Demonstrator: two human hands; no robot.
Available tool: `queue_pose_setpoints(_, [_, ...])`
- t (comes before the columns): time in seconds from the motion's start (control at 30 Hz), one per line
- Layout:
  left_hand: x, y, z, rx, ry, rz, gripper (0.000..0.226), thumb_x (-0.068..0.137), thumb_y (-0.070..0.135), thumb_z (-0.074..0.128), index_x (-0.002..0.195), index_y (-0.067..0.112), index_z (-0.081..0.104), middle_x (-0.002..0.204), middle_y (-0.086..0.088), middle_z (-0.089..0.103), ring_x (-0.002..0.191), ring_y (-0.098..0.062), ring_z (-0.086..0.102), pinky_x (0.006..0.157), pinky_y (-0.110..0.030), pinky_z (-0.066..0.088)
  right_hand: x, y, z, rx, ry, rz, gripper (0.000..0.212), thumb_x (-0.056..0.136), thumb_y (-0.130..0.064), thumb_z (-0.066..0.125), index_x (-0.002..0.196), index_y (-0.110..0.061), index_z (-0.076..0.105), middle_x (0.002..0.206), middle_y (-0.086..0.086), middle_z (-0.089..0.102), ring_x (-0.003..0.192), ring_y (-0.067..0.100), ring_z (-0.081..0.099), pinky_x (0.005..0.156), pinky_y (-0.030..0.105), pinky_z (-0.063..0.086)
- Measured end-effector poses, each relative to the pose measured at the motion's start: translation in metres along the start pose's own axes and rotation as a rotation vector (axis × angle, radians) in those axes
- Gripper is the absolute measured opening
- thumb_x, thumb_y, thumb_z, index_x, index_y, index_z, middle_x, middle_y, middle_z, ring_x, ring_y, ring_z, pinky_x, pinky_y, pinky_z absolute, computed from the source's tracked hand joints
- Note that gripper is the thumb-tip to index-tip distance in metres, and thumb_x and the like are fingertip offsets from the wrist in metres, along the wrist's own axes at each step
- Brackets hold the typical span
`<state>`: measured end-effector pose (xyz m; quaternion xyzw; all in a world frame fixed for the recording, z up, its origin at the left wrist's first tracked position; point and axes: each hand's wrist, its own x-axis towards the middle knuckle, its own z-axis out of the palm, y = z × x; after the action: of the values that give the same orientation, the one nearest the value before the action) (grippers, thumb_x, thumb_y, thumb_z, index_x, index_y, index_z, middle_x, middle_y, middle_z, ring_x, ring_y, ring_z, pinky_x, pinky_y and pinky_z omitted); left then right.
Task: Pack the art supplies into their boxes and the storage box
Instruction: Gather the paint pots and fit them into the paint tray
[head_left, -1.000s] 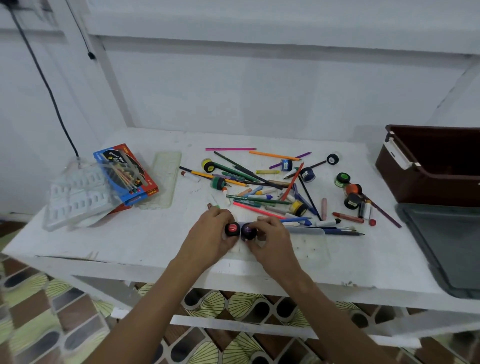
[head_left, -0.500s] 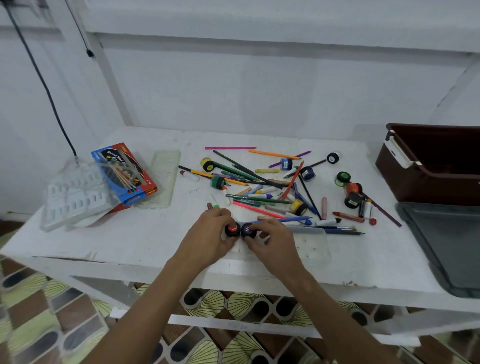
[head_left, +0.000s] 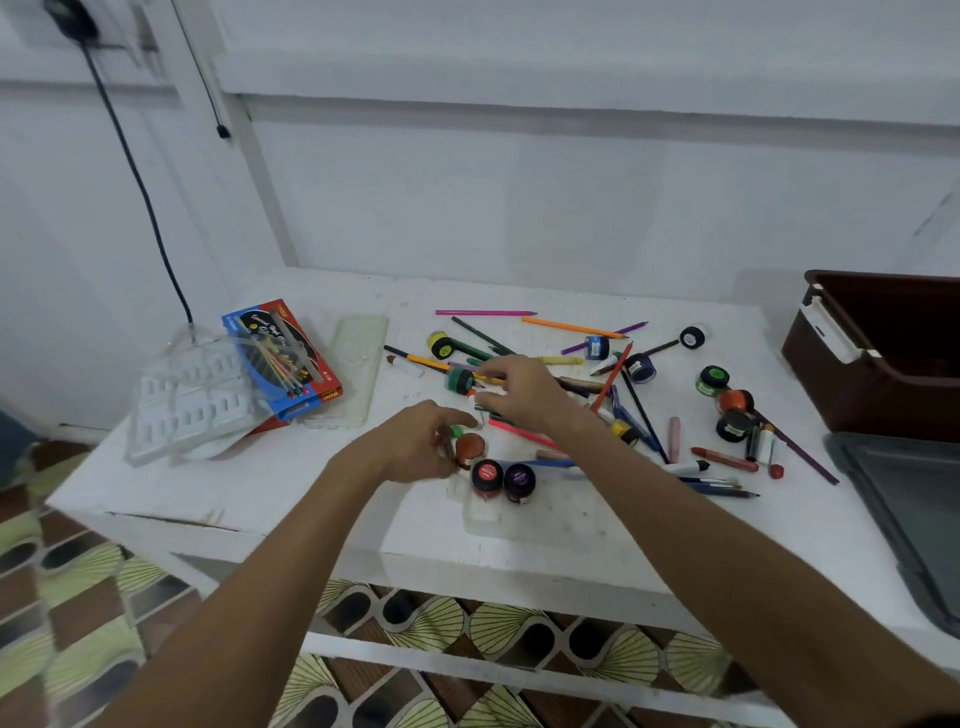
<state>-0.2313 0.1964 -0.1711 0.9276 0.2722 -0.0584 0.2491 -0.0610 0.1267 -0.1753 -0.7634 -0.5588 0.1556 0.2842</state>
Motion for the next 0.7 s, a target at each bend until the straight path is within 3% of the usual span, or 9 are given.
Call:
queue_pose_setpoints(0.1, [0.004, -0.002, 0.001, -0.012, -0.013, 0.006, 0.061, 0.078, 0.022, 0.076, 0.133, 0.031, 0.052, 0.111, -0.005, 0.056, 0.094, -0.018, 0.054, 0.08, -0.022, 0.04, 0.028, -0.002, 0.003, -0.087, -0.092, 0.024, 0.047, 0.083, -0.023, 0.067, 0.126, -0.006, 0.057, 0.125, 0.011, 0.059, 0.115, 0.025, 0.055, 0.093, 0.032, 0.044])
queue_pose_setpoints(0.2, [0.006, -0.005, 0.002, -0.045, 0.005, 0.015, 0.058, 0.077, 0.03, 0.078, 0.131, 0.031, 0.056, 0.104, -0.002, 0.057, 0.087, -0.014, 0.052, 0.077, -0.021, 0.038, 0.044, -0.004, 0.009, -0.166, -0.13, 0.029, 0.047, 0.083, -0.028, 0.067, 0.123, -0.005, 0.057, 0.121, 0.013, 0.06, 0.111, 0.029, 0.055, 0.085, 0.033, 0.043])
queue_pose_setpoints(0.33, [0.009, -0.009, 0.005, -0.082, 0.038, 0.024, 0.049, 0.077, 0.034, 0.077, 0.124, 0.029, 0.062, 0.096, 0.0, 0.06, 0.081, -0.012, 0.051, 0.073, -0.02, 0.039, 0.052, 0.003, 0.021, -0.248, -0.159, 0.039, 0.042, 0.081, -0.03, 0.069, 0.113, -0.005, 0.063, 0.111, 0.014, 0.064, 0.102, 0.028, 0.059, 0.088, 0.04, 0.049])
queue_pose_setpoints(0.47, [0.007, -0.012, 0.006, -0.184, 0.077, 0.002, 0.039, 0.074, 0.03, 0.08, 0.111, 0.025, 0.068, 0.093, 0.0, 0.062, 0.073, -0.012, 0.055, 0.065, -0.018, 0.043, 0.055, 0.009, 0.027, -0.184, -0.092, 0.012, 0.034, 0.076, -0.026, 0.072, 0.105, -0.007, 0.069, 0.099, 0.011, 0.068, 0.092, 0.024, 0.062, 0.082, 0.037, 0.052])
queue_pose_setpoints(0.57, [-0.001, -0.01, 0.002, -0.34, 0.113, -0.018, 0.02, 0.077, 0.029, 0.076, 0.095, 0.025, 0.071, 0.083, 0.01, 0.068, 0.064, -0.012, 0.062, 0.054, -0.031, 0.052, 0.052, 0.005, 0.027, -0.08, -0.065, 0.001, 0.029, 0.074, -0.02, 0.07, 0.1, -0.007, 0.071, 0.093, 0.009, 0.068, 0.087, 0.022, 0.062, 0.076, 0.033, 0.053])
queue_pose_setpoints(0.63, [-0.007, -0.01, -0.001, -0.393, 0.157, -0.043, 0.015, 0.077, 0.029, 0.075, 0.09, 0.024, 0.07, 0.084, 0.013, 0.07, 0.073, -0.014, 0.067, 0.063, -0.04, 0.057, 0.044, 0.0, 0.022, 0.025, -0.034, 0.024, 0.026, 0.074, -0.016, 0.069, 0.097, -0.005, 0.07, 0.089, 0.01, 0.068, 0.082, 0.021, 0.062, 0.07, 0.029, 0.051])
queue_pose_setpoints(0.7, [-0.012, -0.012, -0.003, -0.418, 0.194, -0.052, 0.022, 0.075, 0.026, 0.076, 0.095, 0.023, 0.069, 0.091, 0.013, 0.069, 0.08, -0.006, 0.068, 0.07, -0.041, 0.058, 0.027, -0.006, 0.012, 0.124, 0.016, 0.019, 0.026, 0.071, -0.018, 0.066, 0.093, -0.004, 0.069, 0.082, 0.013, 0.068, 0.072, 0.02, 0.06, 0.063, 0.029, 0.048])
